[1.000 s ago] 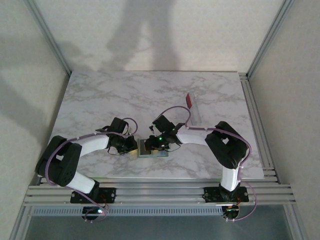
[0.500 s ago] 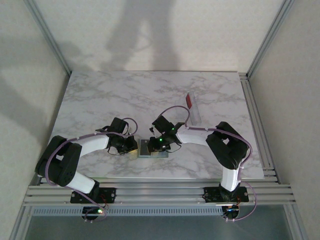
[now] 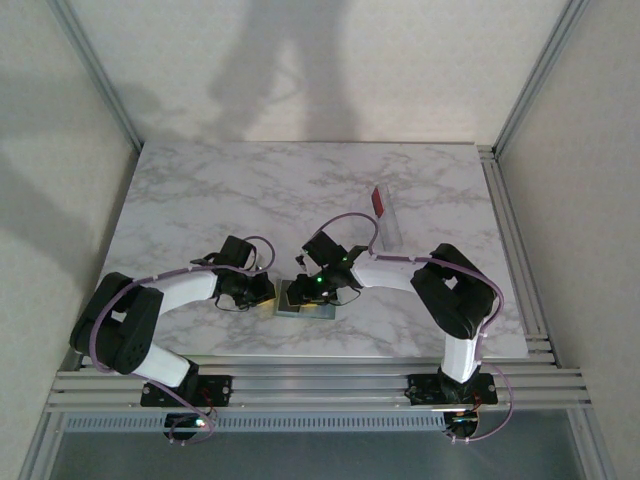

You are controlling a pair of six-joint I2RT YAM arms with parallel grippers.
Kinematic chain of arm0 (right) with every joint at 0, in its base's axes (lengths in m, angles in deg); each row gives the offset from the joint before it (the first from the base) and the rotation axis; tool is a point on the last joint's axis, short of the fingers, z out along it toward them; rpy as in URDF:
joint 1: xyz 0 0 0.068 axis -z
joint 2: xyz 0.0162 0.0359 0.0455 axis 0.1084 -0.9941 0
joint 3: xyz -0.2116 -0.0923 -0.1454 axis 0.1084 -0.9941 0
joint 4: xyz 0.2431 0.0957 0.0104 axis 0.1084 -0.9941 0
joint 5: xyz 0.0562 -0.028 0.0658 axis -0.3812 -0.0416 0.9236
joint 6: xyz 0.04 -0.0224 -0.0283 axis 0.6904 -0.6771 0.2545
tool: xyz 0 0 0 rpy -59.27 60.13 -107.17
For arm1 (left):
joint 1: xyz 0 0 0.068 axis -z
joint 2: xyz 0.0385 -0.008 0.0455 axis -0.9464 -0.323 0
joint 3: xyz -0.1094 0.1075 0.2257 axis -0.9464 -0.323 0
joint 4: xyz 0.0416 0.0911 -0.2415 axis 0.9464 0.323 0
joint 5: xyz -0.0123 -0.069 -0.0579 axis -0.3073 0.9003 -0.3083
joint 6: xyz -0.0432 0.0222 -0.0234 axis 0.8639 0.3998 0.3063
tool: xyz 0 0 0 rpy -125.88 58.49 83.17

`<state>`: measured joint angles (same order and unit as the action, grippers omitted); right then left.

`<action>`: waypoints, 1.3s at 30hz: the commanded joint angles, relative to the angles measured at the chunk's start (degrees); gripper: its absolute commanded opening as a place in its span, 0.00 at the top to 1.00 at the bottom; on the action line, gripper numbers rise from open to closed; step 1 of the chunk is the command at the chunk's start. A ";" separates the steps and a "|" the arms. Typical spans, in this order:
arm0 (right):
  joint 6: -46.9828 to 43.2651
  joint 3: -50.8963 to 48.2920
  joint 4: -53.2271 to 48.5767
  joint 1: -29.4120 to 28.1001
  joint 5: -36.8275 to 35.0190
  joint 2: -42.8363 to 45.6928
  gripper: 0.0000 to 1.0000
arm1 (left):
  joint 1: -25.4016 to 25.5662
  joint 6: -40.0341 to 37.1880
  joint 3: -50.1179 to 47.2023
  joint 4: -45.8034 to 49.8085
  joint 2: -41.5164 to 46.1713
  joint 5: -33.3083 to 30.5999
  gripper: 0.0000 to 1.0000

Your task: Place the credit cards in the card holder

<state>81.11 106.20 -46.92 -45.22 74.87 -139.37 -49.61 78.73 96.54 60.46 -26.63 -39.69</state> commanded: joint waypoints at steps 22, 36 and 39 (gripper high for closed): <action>-0.17 -7.78 -6.76 4.48 -7.87 10.86 0.49 | 0.90 0.72 -0.21 0.26 4.80 9.11 0.60; 1.00 -10.05 0.04 4.47 -4.10 6.22 0.64 | 1.75 0.94 1.27 -0.09 2.75 9.56 0.68; 1.00 -10.23 0.12 4.50 -4.23 6.44 0.63 | 1.75 0.56 2.05 1.13 2.56 8.21 0.67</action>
<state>81.86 97.17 -47.01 -40.78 70.55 -131.81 -48.35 79.21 96.81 60.98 -23.74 -30.73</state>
